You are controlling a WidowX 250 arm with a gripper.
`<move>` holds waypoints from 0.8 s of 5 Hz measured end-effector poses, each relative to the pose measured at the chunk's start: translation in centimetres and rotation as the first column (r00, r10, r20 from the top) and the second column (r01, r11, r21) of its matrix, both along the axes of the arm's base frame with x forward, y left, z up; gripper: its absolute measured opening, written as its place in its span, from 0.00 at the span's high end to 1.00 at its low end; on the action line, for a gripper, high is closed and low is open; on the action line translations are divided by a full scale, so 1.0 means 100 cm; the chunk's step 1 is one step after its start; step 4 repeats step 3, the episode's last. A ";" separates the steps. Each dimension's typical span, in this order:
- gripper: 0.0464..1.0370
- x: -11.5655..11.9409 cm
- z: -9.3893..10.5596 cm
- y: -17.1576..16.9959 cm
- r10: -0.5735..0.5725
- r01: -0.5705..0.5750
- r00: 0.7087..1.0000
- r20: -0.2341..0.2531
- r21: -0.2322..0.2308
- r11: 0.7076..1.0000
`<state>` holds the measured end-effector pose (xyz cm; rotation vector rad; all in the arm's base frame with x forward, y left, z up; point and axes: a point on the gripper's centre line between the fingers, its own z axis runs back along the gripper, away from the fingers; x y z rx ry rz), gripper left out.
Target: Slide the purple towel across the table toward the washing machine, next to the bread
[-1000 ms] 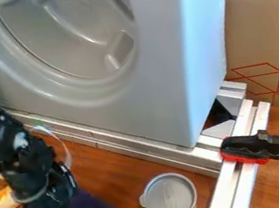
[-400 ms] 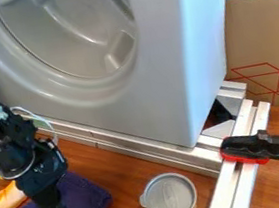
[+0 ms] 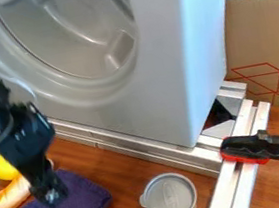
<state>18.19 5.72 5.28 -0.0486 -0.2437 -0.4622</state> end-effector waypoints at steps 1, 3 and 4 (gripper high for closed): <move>0.04 -0.005 0.012 0.021 0.076 -0.076 0.997 -0.009 0.001 0.997; 0.04 -0.009 0.031 0.054 0.195 -0.190 0.979 -0.065 0.079 0.979; 0.04 -0.009 0.031 0.054 0.195 -0.190 0.979 -0.065 0.079 0.979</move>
